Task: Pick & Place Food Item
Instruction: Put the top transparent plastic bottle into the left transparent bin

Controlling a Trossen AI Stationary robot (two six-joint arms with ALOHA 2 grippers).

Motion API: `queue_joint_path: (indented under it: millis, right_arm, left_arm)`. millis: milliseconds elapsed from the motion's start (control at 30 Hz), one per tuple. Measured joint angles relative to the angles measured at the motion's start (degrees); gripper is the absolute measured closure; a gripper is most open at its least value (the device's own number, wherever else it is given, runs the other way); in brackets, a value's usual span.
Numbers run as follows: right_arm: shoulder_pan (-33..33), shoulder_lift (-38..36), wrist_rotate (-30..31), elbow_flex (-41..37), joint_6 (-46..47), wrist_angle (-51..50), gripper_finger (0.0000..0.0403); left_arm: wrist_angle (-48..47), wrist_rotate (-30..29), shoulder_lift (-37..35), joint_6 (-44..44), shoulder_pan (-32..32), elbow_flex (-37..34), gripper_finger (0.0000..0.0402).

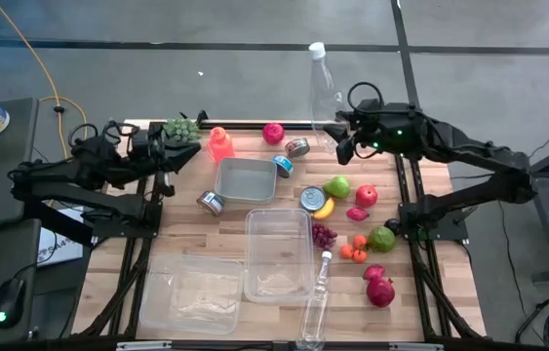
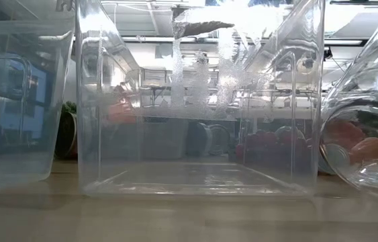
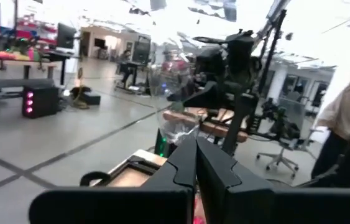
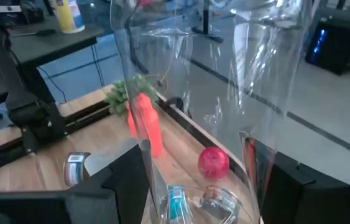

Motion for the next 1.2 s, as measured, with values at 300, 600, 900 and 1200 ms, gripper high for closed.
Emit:
queue_joint_path:
  millis: [300,600,900,1200]
  right_arm:
    - [4.4,3.1,0.0,0.0,-1.4,8.5,0.0186]
    - [10.4,5.1,1.2,0.0,-4.6,15.4,0.0186]
    - [16.8,5.1,4.9,0.0,-1.8,15.0,0.0186]
    - [21.6,5.1,4.9,0.0,2.8,13.7,0.0186]
  left_arm:
    - [-3.9,5.2,-4.9,4.1,-0.6,0.0,0.0401]
    - [-3.5,4.3,-7.6,5.9,-0.5,0.0,0.0401]
    - [-8.1,3.1,-7.4,-0.4,0.0,0.0,0.0401]
    - [-7.8,9.6,-5.5,-11.8,0.0,0.0,0.0371]
